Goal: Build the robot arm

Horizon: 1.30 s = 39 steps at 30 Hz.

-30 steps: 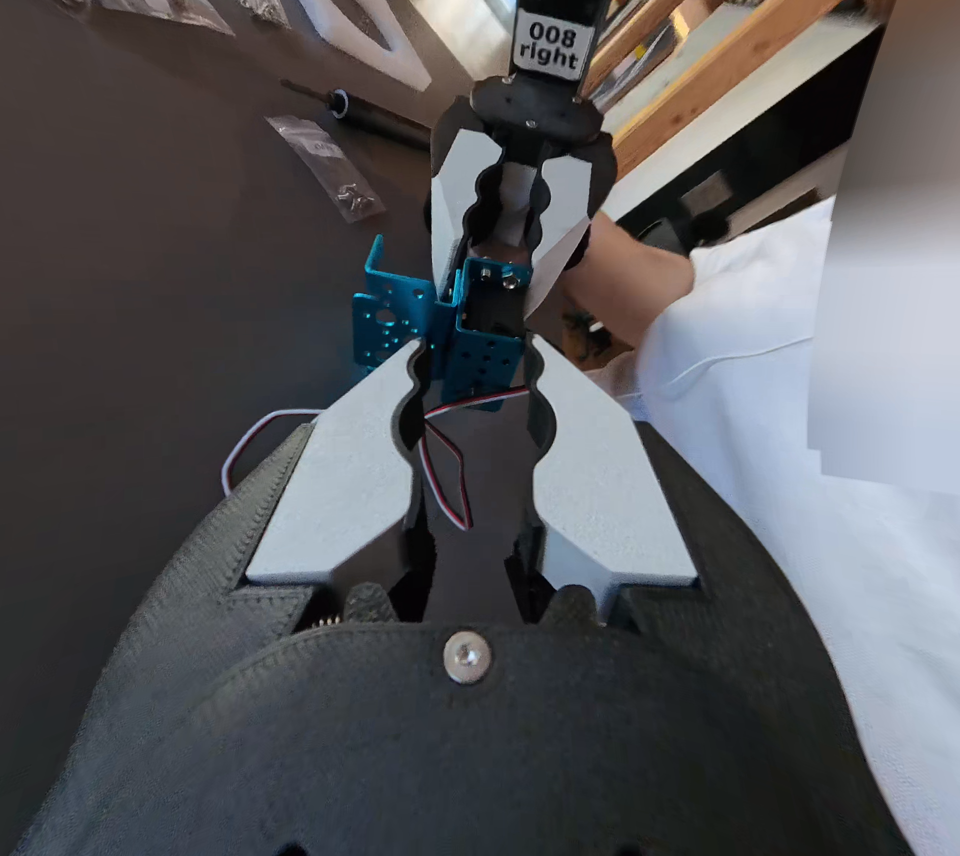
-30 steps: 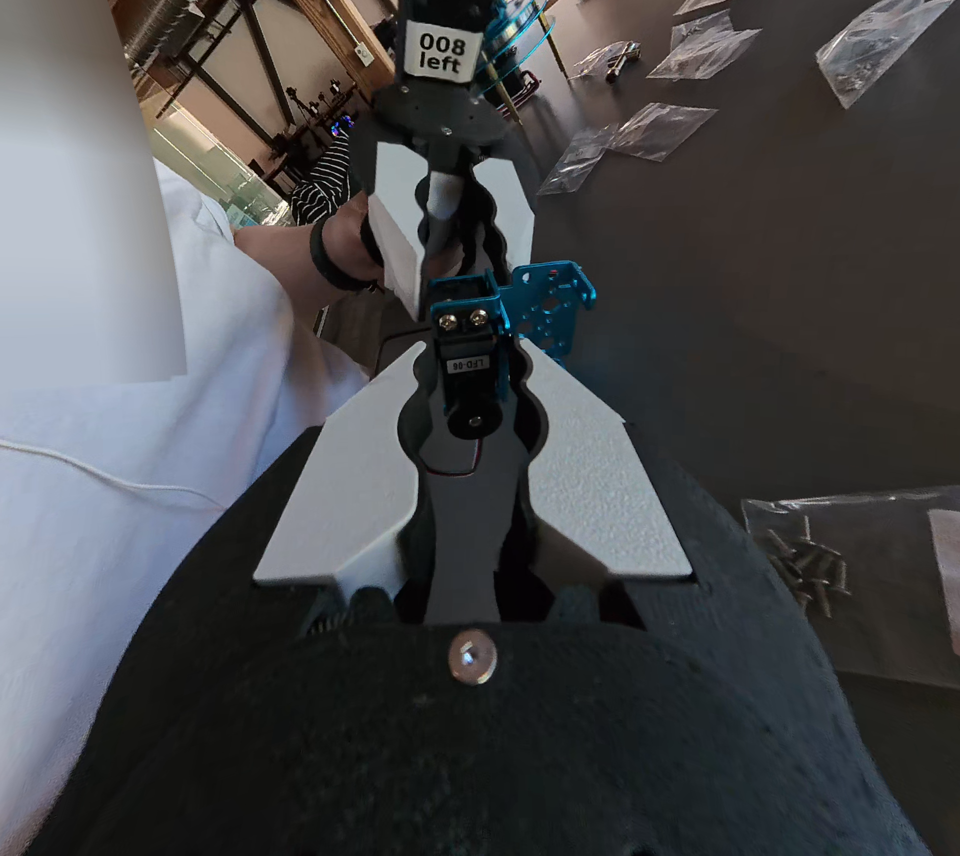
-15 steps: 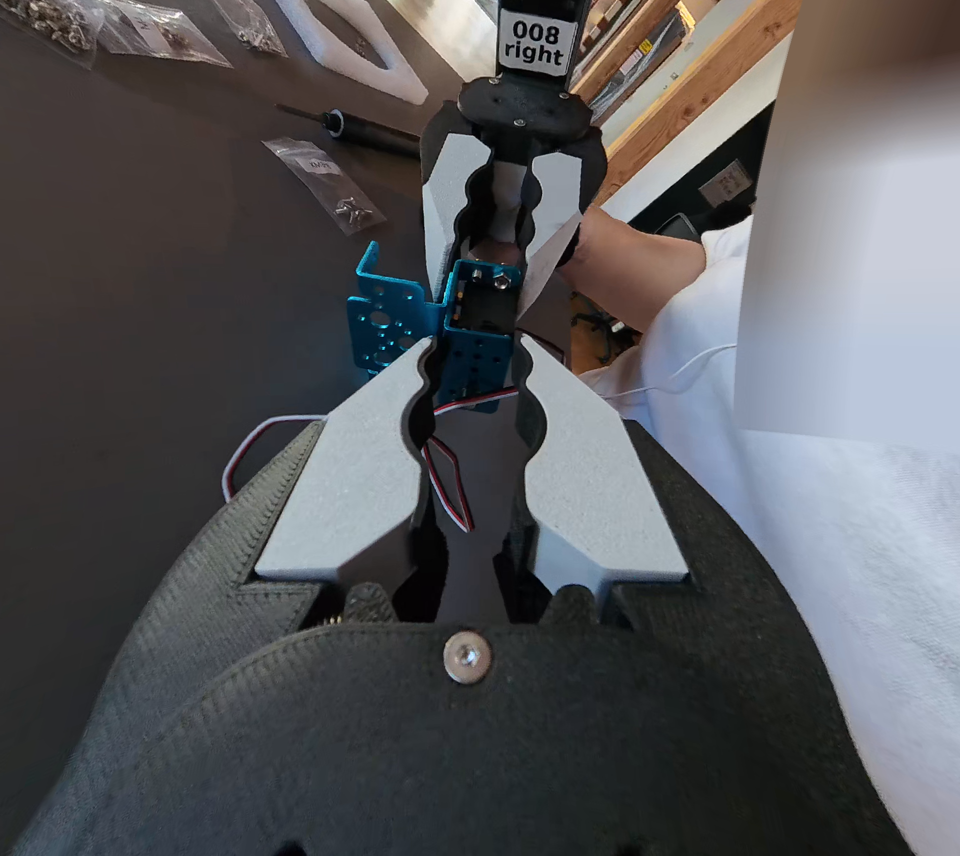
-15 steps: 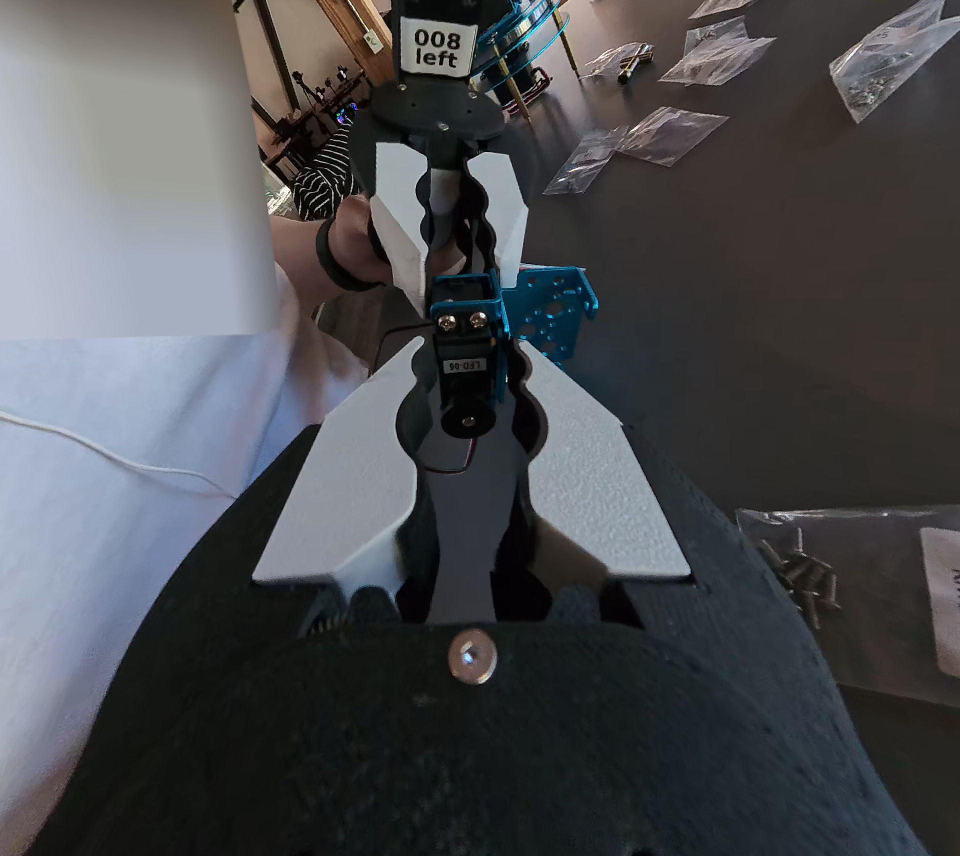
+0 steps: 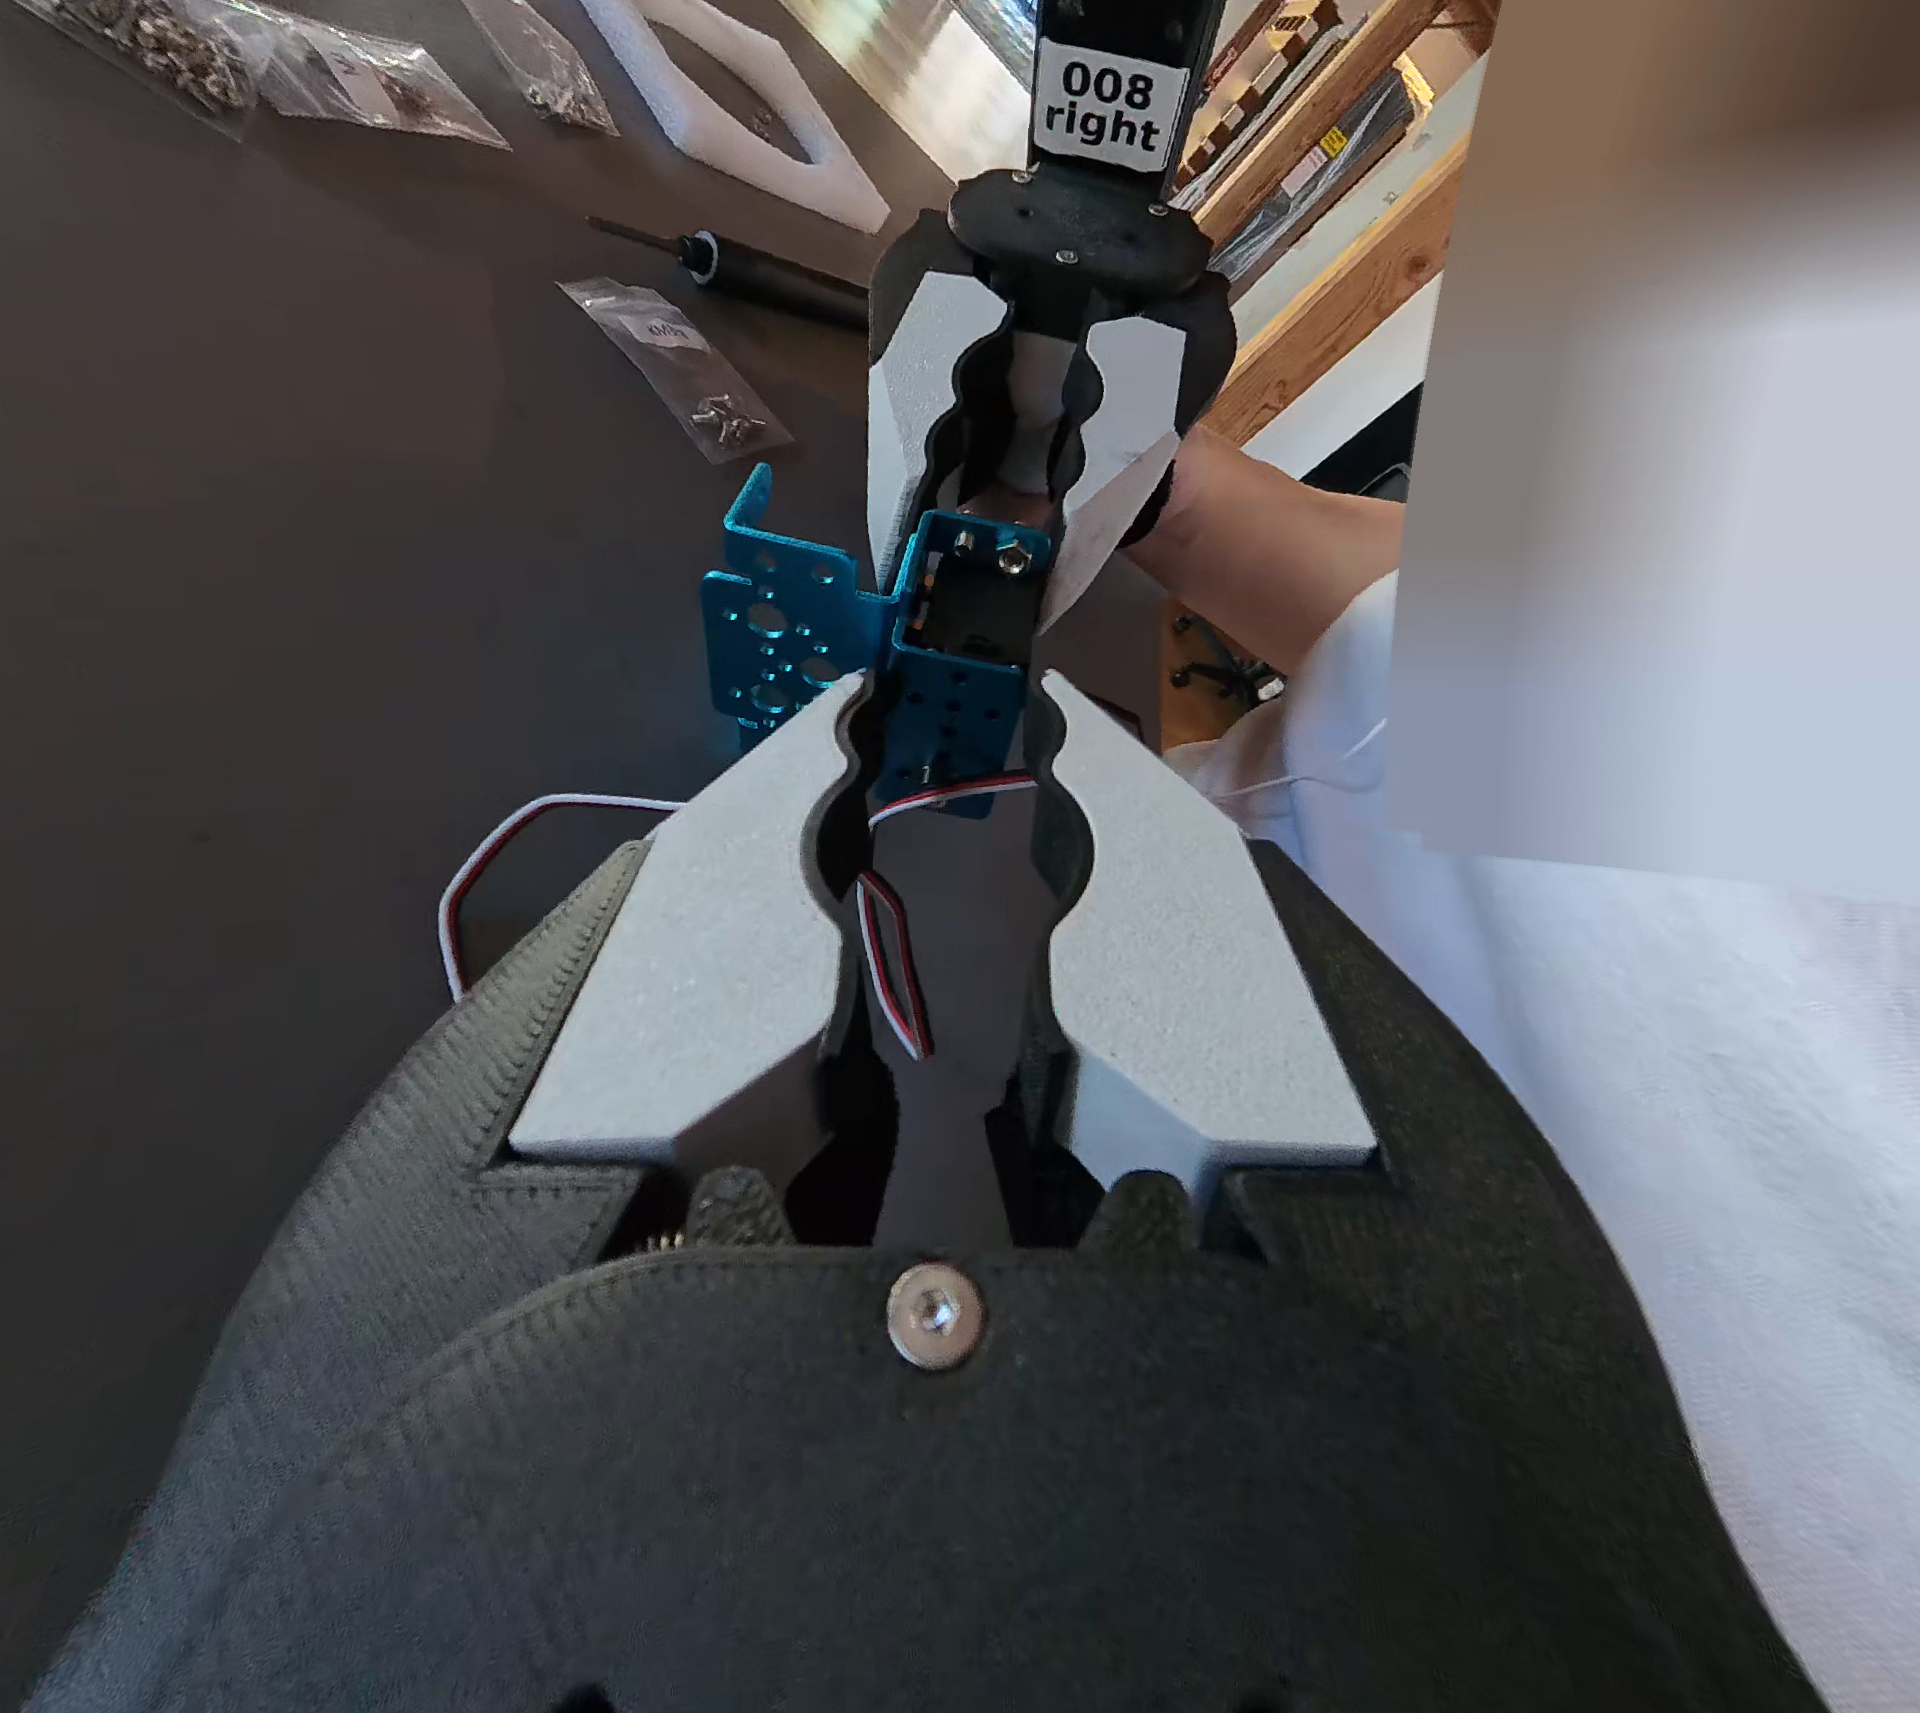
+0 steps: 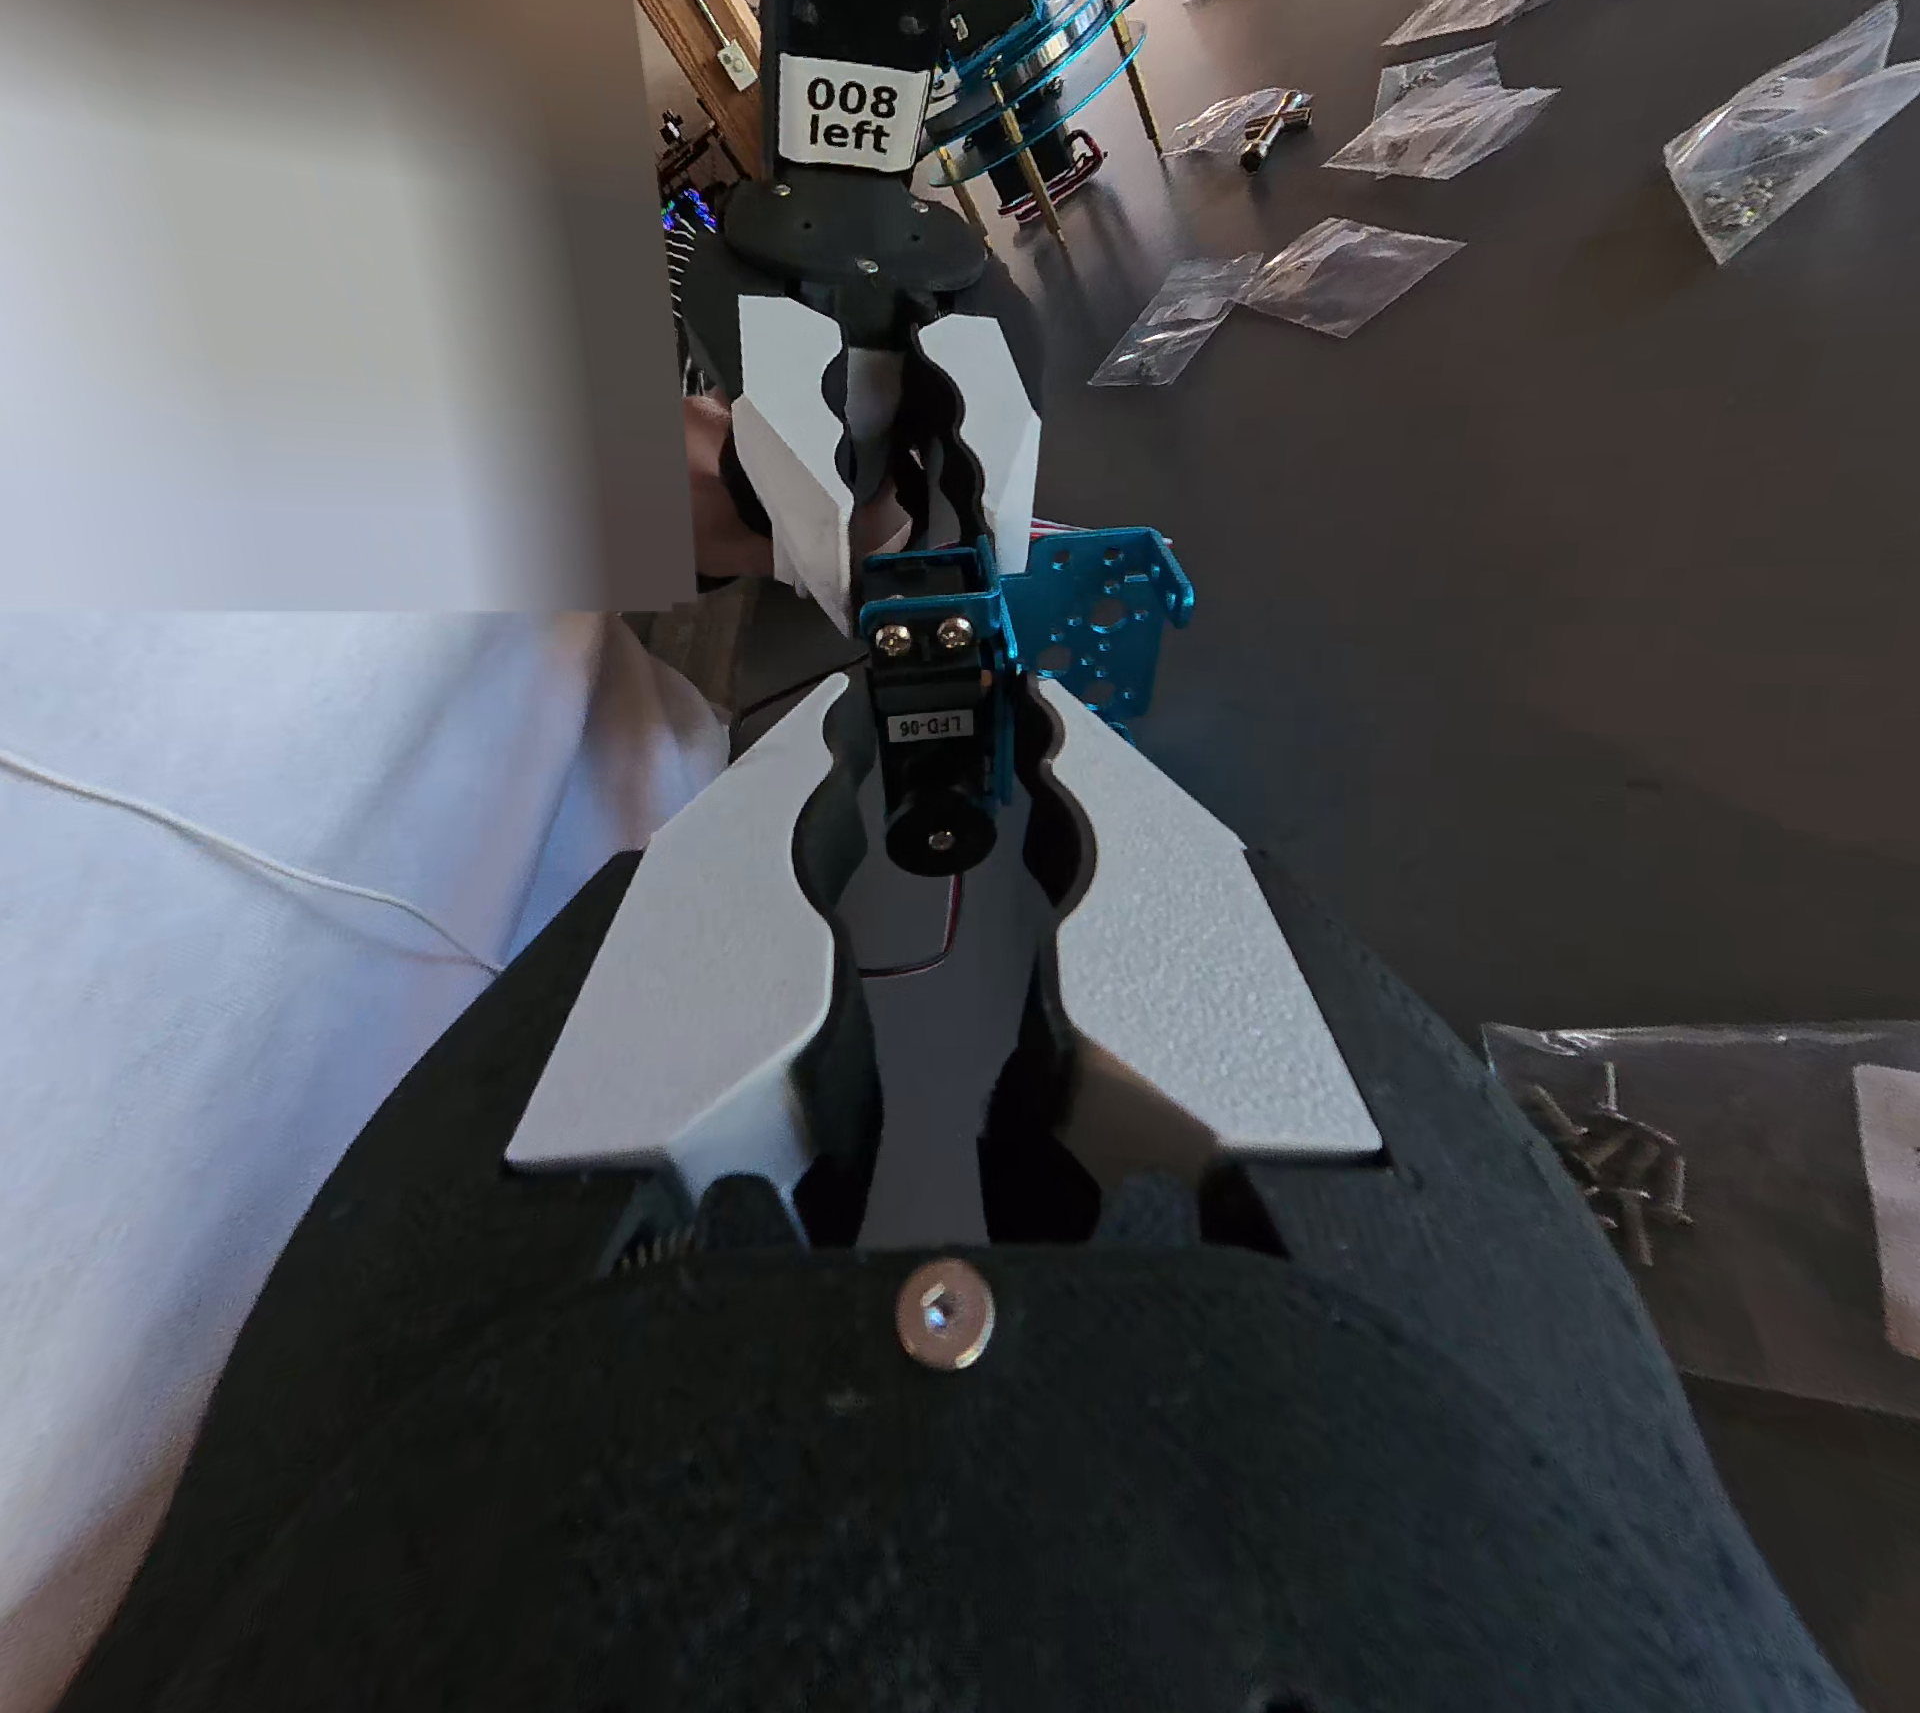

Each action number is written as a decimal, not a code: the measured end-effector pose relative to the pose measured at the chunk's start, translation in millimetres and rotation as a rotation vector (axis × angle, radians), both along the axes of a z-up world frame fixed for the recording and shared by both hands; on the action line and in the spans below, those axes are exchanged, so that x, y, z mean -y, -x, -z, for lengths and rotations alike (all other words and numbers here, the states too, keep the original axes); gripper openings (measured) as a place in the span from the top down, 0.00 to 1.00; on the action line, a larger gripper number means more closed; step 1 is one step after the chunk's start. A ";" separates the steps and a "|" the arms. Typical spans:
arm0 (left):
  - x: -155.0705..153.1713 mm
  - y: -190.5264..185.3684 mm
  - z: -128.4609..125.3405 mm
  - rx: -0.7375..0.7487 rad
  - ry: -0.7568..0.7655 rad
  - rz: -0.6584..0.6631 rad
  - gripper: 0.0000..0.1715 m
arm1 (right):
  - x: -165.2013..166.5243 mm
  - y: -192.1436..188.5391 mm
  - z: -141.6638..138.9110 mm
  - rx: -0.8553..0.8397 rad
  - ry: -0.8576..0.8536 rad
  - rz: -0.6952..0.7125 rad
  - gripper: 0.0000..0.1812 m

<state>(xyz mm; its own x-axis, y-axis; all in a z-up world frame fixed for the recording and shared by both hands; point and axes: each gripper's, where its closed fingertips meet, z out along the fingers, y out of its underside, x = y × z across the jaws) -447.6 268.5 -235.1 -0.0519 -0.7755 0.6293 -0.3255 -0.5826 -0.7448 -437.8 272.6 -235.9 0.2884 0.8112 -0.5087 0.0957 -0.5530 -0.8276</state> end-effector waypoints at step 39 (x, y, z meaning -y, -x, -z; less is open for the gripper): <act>-2.1 12.0 17.4 -0.356 0.395 0.071 0.96 | 7.9 7.5 18.9 0.422 -0.504 0.061 0.84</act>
<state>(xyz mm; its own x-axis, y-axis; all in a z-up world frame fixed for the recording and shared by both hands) -459.7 270.6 -252.6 0.1740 -0.4779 0.8610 -0.5667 -0.7636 -0.3094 -445.3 264.7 -254.8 0.4328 0.8964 0.0958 0.4492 -0.1222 -0.8850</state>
